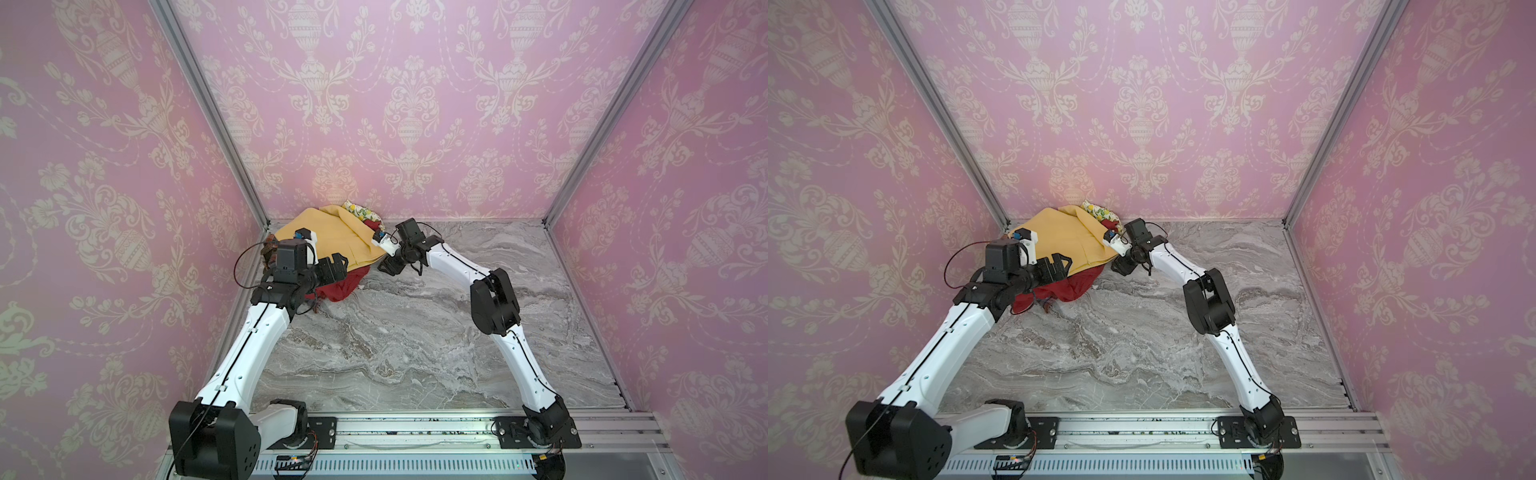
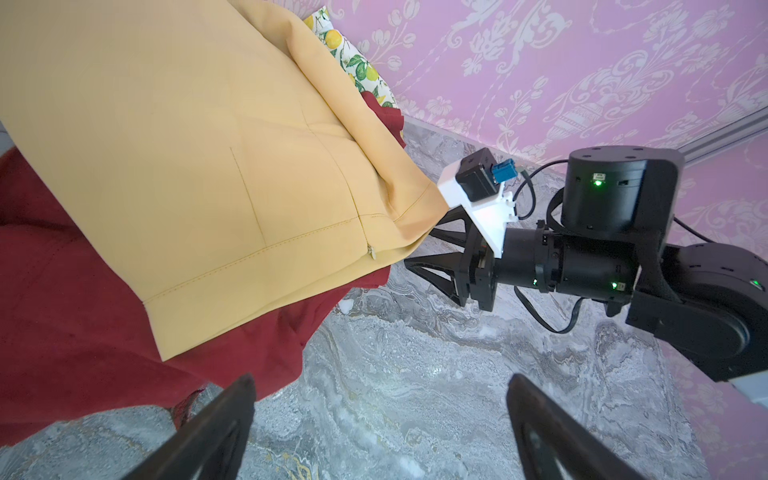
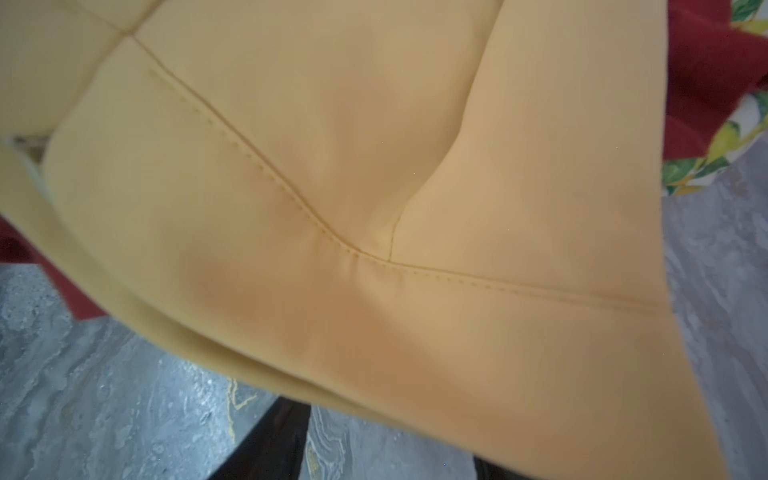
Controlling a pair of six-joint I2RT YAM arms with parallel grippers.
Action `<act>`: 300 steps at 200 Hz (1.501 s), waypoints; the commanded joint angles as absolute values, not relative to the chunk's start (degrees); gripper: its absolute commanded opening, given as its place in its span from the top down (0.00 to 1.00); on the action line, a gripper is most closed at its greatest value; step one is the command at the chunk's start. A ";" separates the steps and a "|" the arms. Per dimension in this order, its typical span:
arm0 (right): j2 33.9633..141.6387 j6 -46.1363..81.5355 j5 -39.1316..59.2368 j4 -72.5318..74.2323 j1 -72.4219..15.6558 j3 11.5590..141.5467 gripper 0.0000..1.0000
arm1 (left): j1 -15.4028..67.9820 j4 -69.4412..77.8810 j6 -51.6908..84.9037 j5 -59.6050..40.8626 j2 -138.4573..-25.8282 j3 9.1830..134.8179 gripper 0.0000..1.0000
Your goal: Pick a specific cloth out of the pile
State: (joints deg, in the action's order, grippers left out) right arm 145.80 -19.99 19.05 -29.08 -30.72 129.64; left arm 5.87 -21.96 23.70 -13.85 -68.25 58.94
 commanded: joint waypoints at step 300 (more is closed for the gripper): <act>152.08 -33.22 2.60 -30.18 -34.50 140.01 1.00 | 5.98 -20.17 25.53 -13.33 -63.01 56.25 0.04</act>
